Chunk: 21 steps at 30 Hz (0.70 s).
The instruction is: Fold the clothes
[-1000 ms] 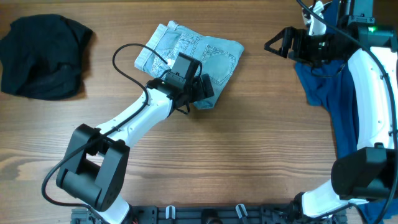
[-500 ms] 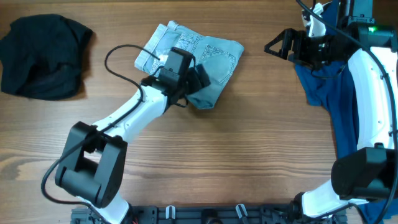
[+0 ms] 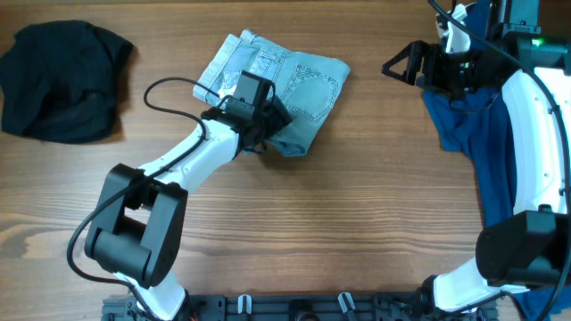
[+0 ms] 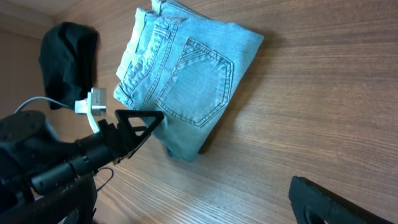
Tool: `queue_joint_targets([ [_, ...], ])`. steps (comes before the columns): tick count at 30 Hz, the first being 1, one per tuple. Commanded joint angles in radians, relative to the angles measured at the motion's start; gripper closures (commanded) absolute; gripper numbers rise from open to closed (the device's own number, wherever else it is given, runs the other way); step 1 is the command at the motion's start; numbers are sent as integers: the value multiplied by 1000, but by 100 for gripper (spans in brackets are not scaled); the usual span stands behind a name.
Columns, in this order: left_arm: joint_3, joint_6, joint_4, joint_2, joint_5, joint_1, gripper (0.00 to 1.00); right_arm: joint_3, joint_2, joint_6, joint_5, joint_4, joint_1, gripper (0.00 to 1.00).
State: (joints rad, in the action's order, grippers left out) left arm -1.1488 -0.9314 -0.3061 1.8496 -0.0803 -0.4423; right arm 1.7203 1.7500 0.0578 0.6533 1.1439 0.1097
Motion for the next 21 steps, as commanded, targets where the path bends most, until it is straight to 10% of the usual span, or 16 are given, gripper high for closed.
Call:
queue_joint_targets([
  [1,-2,39,67,5,-43,-85,18,13,-28,-17,-2,0,4,0],
  [6,-95,462,-66,5,5,-192,9,13,-28,-31,-2,6,4,0],
  [14,-237,483,-513,-24,57,-198,25,13,-28,-36,-2,18,4,0],
  [21,-311,919,-524,-53,471,-281,26,13,-28,-59,7,35,4,0],
])
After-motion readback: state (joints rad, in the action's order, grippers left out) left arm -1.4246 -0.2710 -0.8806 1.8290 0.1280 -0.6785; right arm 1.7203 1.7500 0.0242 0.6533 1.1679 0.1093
